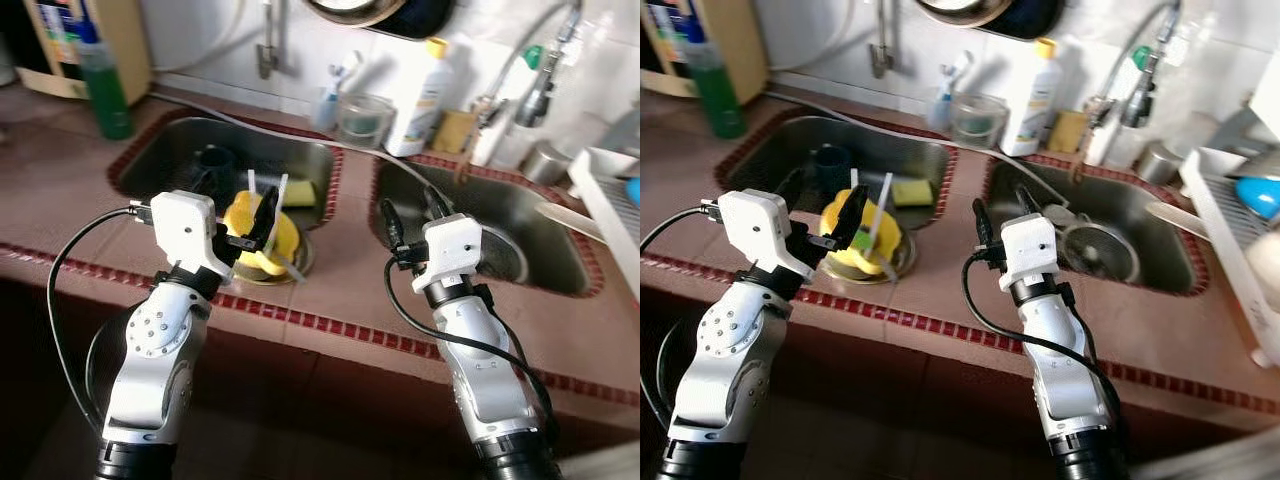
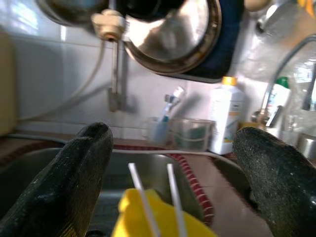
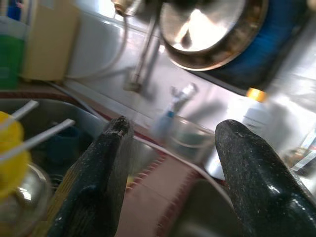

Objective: Kitchen organization

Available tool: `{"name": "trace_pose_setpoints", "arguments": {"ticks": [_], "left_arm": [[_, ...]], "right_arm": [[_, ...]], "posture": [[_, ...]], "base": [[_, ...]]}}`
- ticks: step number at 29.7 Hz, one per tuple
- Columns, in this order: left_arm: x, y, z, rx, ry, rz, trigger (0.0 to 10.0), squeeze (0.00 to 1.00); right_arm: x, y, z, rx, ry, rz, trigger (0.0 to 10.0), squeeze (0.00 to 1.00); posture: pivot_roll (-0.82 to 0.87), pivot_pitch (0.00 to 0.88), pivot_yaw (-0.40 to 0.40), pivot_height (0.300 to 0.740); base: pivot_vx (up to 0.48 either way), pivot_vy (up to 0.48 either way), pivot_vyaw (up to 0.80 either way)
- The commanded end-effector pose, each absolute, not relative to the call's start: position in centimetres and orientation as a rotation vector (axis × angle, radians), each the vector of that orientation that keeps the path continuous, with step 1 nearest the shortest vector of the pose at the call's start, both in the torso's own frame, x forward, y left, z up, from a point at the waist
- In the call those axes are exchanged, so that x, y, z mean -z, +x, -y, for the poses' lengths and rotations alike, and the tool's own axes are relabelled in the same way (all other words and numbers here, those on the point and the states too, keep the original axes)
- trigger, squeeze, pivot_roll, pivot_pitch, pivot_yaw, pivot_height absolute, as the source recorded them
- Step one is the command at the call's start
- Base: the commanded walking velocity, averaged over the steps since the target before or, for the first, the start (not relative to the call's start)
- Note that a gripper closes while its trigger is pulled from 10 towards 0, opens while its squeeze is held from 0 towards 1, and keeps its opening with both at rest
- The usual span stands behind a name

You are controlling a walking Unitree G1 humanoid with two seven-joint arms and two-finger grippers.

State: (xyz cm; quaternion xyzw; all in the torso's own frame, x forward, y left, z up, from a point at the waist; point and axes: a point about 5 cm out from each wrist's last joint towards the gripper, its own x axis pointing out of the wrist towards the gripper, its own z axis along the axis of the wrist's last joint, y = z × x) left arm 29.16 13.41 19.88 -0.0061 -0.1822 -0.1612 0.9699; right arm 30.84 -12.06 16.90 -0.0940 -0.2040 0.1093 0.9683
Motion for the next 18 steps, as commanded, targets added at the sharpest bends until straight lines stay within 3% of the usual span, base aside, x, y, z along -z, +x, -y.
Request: {"name": "trace_pose_setpoints", "arguments": {"ticks": [1, 15, 18], "left_arm": [[-20.32, 28.99, -12.7, 0.359, 0.003, 0.38, 10.0, 0.0], [-20.42, 28.91, -12.28, 0.389, 0.026, 0.376, 10.0, 0.0], [-20.44, 28.86, -12.14, 0.398, 0.037, 0.374, 10.0, 0.0]], "right_arm": [[-17.3, 30.75, 12.47, -0.214, -0.195, 0.424, 10.0, 0.0], [-17.22, 30.79, 12.53, -0.196, -0.189, 0.42, 10.0, 0.0], [-17.27, 30.79, 12.56, -0.195, -0.17, 0.424, 10.0, 0.0]], "posture": [[-0.15, 0.063, -0.117, 0.74], [-0.14, 0.068, -0.107, 0.74], [-0.14, 0.067, -0.105, 0.74]], "base": [[0.0, 0.0, 0.8], [0.0, 0.0, 0.8], [0.0, 0.0, 0.33]]}}
